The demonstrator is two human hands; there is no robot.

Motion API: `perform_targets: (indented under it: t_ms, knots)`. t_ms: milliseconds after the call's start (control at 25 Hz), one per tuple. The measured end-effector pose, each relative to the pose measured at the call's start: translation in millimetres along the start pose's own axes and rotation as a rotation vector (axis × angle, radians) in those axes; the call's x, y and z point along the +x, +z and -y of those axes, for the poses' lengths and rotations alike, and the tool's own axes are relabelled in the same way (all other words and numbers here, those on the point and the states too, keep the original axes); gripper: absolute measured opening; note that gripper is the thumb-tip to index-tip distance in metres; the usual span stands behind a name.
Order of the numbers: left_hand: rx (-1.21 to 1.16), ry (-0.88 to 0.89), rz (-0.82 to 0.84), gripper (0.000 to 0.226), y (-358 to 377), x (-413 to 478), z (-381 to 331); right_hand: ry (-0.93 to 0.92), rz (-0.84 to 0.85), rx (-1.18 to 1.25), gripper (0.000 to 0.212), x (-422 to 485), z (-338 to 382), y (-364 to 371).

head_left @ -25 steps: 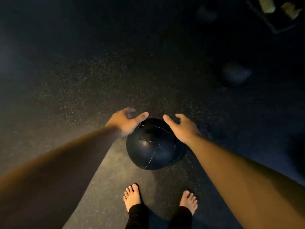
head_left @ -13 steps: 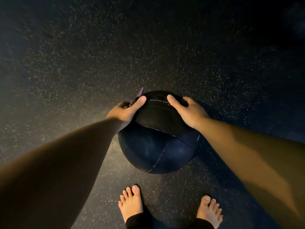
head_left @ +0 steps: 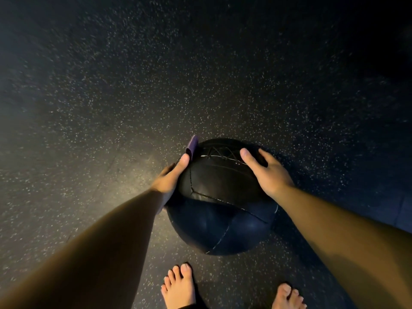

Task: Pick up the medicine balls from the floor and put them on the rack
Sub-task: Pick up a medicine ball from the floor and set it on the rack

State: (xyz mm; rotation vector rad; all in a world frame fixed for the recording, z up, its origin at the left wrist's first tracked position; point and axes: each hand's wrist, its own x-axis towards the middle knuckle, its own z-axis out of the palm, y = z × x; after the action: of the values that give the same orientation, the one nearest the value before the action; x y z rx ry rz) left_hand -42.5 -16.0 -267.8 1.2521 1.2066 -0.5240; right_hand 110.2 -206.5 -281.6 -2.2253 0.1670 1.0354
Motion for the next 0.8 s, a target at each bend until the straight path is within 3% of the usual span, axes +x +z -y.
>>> perform_targets:
  t_ms: [80,120,200,240,440,560,680,800]
  knots:
    - [0.057,-0.096,0.066,0.135,10,-12,25,-0.003,-0.011,0.017,0.117,2,-5,1]
    - [-0.004,-0.104,0.068,0.124,6,-2,27,-0.005,-0.020,0.026,0.117,3,-7,1]
    - [-0.184,-0.109,0.042,0.068,-1,11,4,-0.015,-0.037,0.040,0.116,6,-10,0]
    - [-0.242,-0.106,0.034,0.059,-4,15,-7,-0.022,-0.041,0.042,0.116,5,-10,-1]
    - [-0.270,0.020,-0.018,0.088,-12,-2,-34,-0.082,-0.088,0.134,0.112,-16,18,-20]
    - [-0.277,0.175,-0.059,0.120,-35,-37,-104,-0.186,-0.144,0.182,0.112,-41,82,-60]
    - [-0.297,0.343,-0.052,0.094,-62,-104,-197,-0.314,-0.198,0.209,0.111,-82,181,-120]
    - [-0.305,0.506,-0.057,0.102,-93,-196,-311,-0.444,-0.256,0.209,0.110,-148,299,-202]
